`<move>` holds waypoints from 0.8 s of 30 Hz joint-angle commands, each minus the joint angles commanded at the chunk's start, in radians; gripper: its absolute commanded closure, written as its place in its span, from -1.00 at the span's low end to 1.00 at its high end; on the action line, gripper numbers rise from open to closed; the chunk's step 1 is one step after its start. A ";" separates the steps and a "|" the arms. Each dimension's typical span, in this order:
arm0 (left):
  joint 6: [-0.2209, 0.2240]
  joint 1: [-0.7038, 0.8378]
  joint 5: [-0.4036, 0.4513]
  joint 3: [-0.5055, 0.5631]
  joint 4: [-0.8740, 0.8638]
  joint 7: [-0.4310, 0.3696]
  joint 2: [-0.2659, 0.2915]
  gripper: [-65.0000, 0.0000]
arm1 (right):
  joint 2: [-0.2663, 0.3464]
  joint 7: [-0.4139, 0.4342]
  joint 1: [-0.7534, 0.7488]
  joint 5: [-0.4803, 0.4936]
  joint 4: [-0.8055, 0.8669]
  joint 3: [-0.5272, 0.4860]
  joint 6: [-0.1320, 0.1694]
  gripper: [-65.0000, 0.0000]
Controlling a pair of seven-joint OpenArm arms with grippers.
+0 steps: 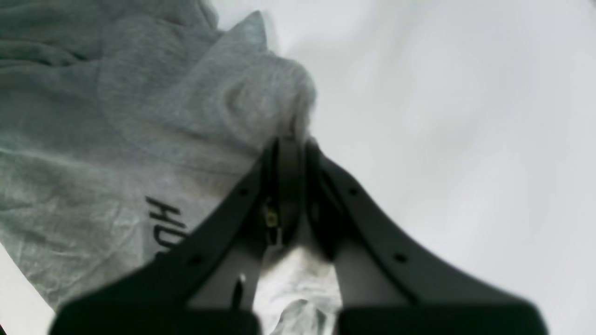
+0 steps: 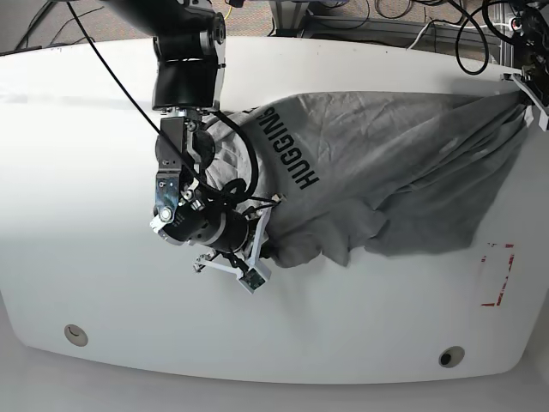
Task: Layout the t-shirt on the table in an organized manner, then fold the t-shirt properly
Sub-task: 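Lift the grey shirt with both grippers and pull it apart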
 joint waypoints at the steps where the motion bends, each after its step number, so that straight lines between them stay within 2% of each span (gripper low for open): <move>1: 0.000 -0.006 0.000 0.003 0.032 0.000 0.000 1.00 | 0.002 -0.002 0.005 0.000 0.006 0.000 0.000 1.00; 4: 0.000 -0.049 0.000 0.006 0.143 0.044 0.000 1.00 | 0.012 -0.002 0.020 0.000 0.028 -0.002 0.000 1.00; 10: 0.000 -0.239 0.000 0.009 0.310 0.218 -0.002 1.00 | 0.038 -0.002 0.089 0.000 0.054 0.000 0.000 1.00; 14: 0.000 -0.397 0.003 0.041 0.334 0.298 -0.006 1.00 | 0.058 -0.002 0.149 0.000 0.048 0.002 0.000 1.00; 16: 0.000 -0.480 0.003 0.080 0.336 0.334 -0.038 1.00 | 0.072 -0.002 0.189 0.000 0.044 0.002 0.000 1.00; 24: 0.000 -0.766 0.005 0.175 0.333 0.404 -0.060 1.00 | 0.123 -0.003 0.353 0.002 -0.008 0.002 0.000 1.00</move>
